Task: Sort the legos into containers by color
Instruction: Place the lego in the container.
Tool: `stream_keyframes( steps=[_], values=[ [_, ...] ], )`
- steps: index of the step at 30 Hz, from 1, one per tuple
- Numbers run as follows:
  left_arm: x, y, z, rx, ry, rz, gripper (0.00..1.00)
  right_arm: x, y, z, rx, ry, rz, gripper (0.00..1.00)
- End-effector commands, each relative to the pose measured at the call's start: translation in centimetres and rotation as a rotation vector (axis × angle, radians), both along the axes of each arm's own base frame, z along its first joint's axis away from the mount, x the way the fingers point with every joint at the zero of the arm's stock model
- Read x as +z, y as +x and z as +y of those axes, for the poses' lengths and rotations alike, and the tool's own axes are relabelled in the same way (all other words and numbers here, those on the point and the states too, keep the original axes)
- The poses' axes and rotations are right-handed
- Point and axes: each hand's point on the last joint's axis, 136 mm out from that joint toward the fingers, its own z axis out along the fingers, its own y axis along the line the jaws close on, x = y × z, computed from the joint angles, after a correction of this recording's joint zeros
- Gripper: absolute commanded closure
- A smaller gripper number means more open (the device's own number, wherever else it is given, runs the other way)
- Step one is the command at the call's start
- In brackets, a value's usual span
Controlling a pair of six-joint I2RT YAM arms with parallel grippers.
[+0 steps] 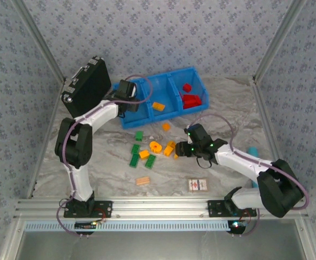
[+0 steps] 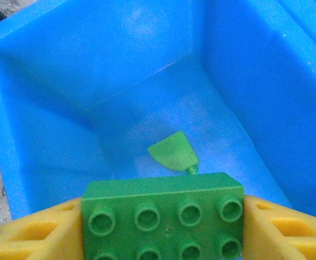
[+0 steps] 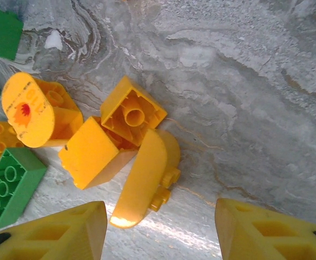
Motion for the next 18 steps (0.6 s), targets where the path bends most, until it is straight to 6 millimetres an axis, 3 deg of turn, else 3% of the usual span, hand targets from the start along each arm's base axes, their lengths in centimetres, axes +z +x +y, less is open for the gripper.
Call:
stream_keyframes(
  steps=[1,10,18],
  values=[
    [-0.8,0.7,0.6,0.009,0.014,0.015,0.34,-0.3,-0.2,0.9,-0.013,0.033,0.042,0.43],
    [0.0,0.9,0.2,0.005,-0.018,0.003,0.25,-1.9,0.2,1.9,0.020,-0.003,0.083,0.44],
    [3.1,0.7,-0.3,-0.015,-0.062,-0.048,0.23,-3.4,0.5,2.3,0.031,-0.020,0.102,0.46]
  ],
)
